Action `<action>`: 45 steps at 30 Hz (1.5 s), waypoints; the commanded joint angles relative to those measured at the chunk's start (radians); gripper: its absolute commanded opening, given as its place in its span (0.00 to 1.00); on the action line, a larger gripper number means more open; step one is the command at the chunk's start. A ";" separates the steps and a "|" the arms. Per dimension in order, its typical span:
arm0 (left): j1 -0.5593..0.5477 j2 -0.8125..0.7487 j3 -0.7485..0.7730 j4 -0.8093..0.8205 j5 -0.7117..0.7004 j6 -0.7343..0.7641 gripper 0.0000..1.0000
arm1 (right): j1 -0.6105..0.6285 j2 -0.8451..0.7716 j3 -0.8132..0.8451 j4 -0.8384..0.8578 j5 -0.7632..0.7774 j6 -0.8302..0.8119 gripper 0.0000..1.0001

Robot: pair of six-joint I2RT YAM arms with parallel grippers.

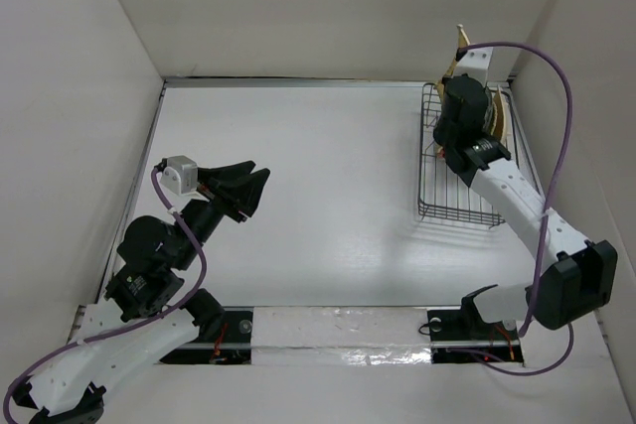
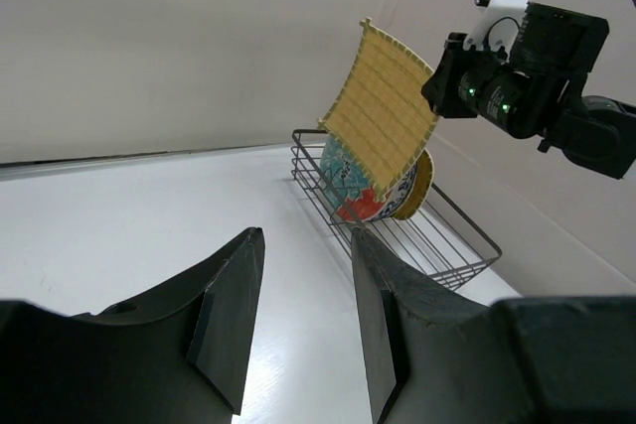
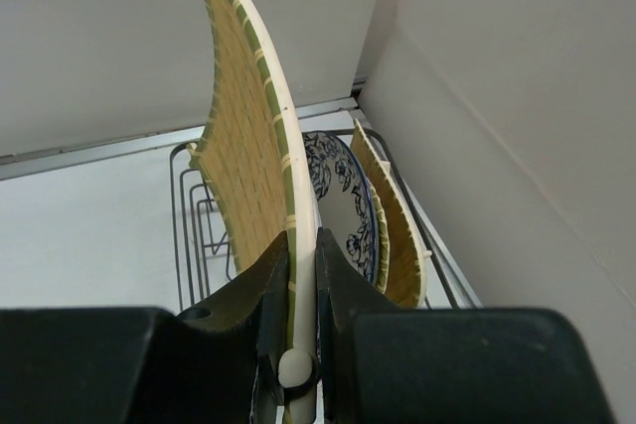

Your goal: Load the plates into the dish rack

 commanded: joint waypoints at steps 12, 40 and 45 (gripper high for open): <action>0.002 0.019 0.007 0.043 -0.012 0.008 0.38 | 0.001 0.064 -0.077 0.344 0.069 -0.089 0.00; 0.002 0.039 0.004 0.045 -0.029 0.014 0.38 | -0.035 0.185 -0.281 0.590 0.102 0.055 0.00; 0.002 0.043 0.006 0.045 -0.029 0.014 0.38 | -0.045 0.181 -0.299 0.503 0.066 0.184 0.00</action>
